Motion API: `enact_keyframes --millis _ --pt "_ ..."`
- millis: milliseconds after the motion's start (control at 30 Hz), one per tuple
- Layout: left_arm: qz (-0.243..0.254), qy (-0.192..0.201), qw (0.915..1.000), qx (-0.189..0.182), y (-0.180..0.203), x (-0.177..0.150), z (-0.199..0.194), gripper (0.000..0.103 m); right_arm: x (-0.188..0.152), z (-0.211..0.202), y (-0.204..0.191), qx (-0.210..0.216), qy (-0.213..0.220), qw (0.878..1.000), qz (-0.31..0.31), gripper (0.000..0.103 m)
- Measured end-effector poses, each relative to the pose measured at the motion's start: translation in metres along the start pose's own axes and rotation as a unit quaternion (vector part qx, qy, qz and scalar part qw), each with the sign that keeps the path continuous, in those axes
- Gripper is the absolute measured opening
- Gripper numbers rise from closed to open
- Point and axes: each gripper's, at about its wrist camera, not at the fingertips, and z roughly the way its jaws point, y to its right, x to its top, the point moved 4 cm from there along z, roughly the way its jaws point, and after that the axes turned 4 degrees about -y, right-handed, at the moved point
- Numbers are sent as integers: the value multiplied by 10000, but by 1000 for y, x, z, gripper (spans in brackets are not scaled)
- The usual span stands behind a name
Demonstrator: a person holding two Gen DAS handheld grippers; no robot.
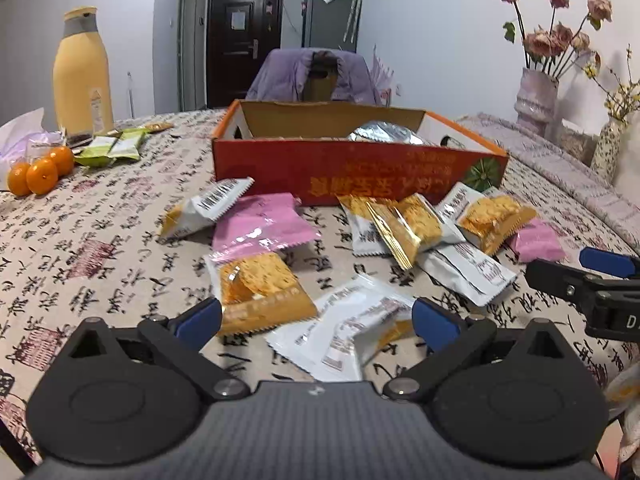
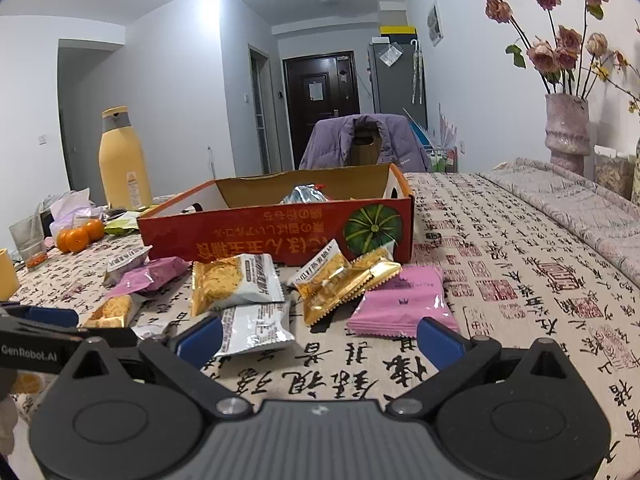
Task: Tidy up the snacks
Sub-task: 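Move both tools back from the box to the snack pile, then grasp the white packet with the left gripper while the right grasps another white packet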
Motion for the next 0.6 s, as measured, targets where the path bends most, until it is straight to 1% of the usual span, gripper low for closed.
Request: enact_keyframes --millis 67,133,167,267,333,367,467,567,600 --pt "-25 -89 10000 -20 3 -1 2 103 -1 0 0 20 1 10000 8 103" --pt "-46 -201 9998 -56 7 -1 6 97 -1 0 0 33 -1 10000 8 103" --pt "-44 -267 9996 -85 9 -2 8 89 -1 0 0 38 -2 10000 10 103" --pt "103 -254 9996 -36 16 -3 11 78 -2 0 1 39 -4 10000 21 103" --pt "154 -232 9996 -43 19 -3 11 65 -2 -1 2 36 -1 10000 34 103" --pt "192 -213 9996 -80 21 -3 10 54 -3 -1 2 34 2 10000 40 103" --pt "256 -146 9993 -212 25 -2 5 49 -3 -2 4 23 8 10000 60 103" --pt "295 -105 9992 -252 28 1 3 50 -3 -2 5 25 10 10000 77 103" --pt "318 -90 9992 -240 29 2 3 53 -4 -3 5 34 17 10000 80 103"
